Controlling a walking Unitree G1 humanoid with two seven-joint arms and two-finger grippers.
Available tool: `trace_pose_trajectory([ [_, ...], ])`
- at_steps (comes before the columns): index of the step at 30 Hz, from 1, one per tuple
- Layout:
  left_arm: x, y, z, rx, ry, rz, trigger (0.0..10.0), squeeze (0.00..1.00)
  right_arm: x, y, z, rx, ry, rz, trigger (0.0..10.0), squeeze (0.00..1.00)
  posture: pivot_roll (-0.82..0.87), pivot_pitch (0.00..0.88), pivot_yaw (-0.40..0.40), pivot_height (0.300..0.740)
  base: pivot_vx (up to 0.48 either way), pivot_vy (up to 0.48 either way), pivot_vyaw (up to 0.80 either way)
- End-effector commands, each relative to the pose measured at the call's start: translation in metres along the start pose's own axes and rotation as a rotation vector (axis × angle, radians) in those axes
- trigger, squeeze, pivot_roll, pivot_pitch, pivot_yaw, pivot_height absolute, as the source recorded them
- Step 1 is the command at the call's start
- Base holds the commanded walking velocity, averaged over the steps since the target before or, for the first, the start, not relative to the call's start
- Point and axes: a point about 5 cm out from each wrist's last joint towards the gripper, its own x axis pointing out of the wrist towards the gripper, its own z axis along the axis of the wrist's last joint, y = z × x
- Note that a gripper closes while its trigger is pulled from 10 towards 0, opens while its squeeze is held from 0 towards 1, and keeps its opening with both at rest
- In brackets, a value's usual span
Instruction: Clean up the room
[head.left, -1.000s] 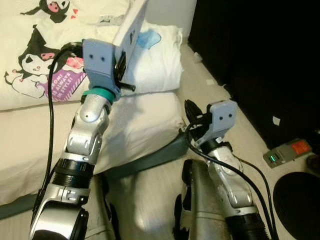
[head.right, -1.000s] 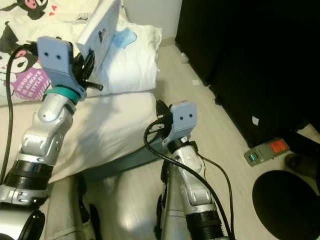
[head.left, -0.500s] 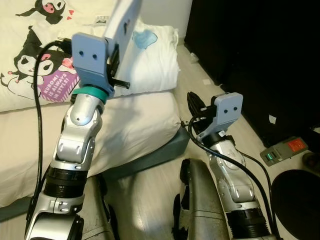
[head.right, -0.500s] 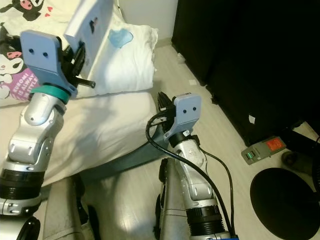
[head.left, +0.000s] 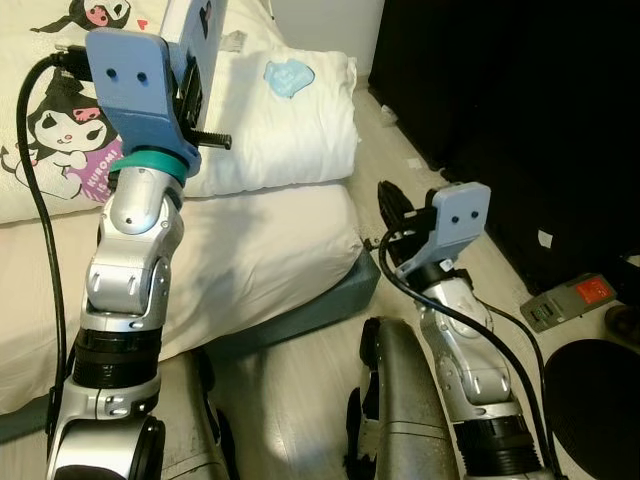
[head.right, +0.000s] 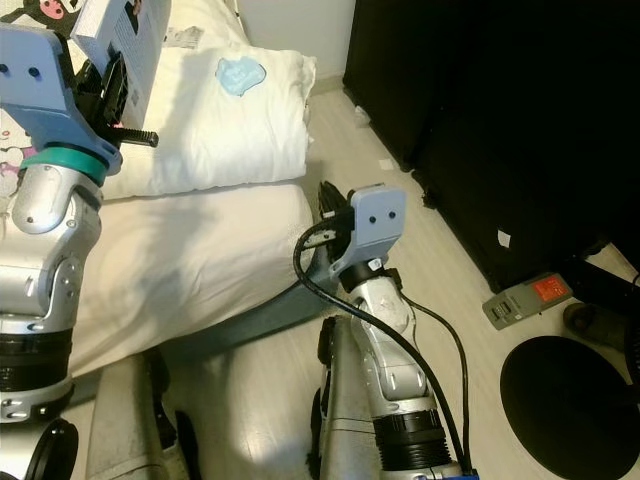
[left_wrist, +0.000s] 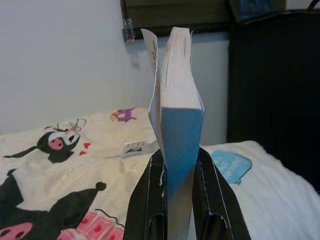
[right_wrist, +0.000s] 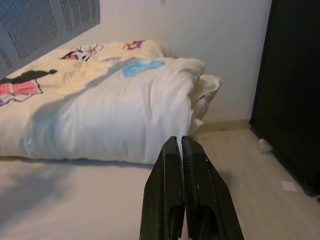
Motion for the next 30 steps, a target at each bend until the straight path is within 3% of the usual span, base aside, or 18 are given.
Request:
trace_pose_trajectory([
  [1, -0.003, 0.003, 0.002, -0.012, -0.008, 0.010, 10.0, 0.00, -0.001, -0.004, 0.002, -0.003, -0.003, -0.017, 10.0, 0.00, -0.10, 0.146, 0.011, 0.510, 0.000, 0.000, 0.00],
  [12, -0.006, -0.001, -0.011, -0.081, 0.073, -0.013, 10.0, 0.00, 0.001, -0.009, 0.002, -0.033, 0.001, -0.041, 10.0, 0.00, -0.09, 0.130, 0.009, 0.530, 0.000, 0.000, 0.00],
  [26, -0.007, 0.004, -0.019, -0.054, 0.116, -0.006, 10.0, 0.00, 0.003, -0.009, 0.003, -0.043, -0.004, -0.038, 10.0, 0.00, -0.08, 0.122, 0.009, 0.569, 0.000, 0.000, 0.00],
  [30, -0.012, 0.008, -0.031, -0.045, 0.162, 0.004, 10.0, 0.00, 0.004, -0.009, 0.006, -0.046, -0.021, -0.042, 10.0, 0.00, -0.08, 0.122, 0.012, 0.584, 0.000, 0.000, 0.00],
])
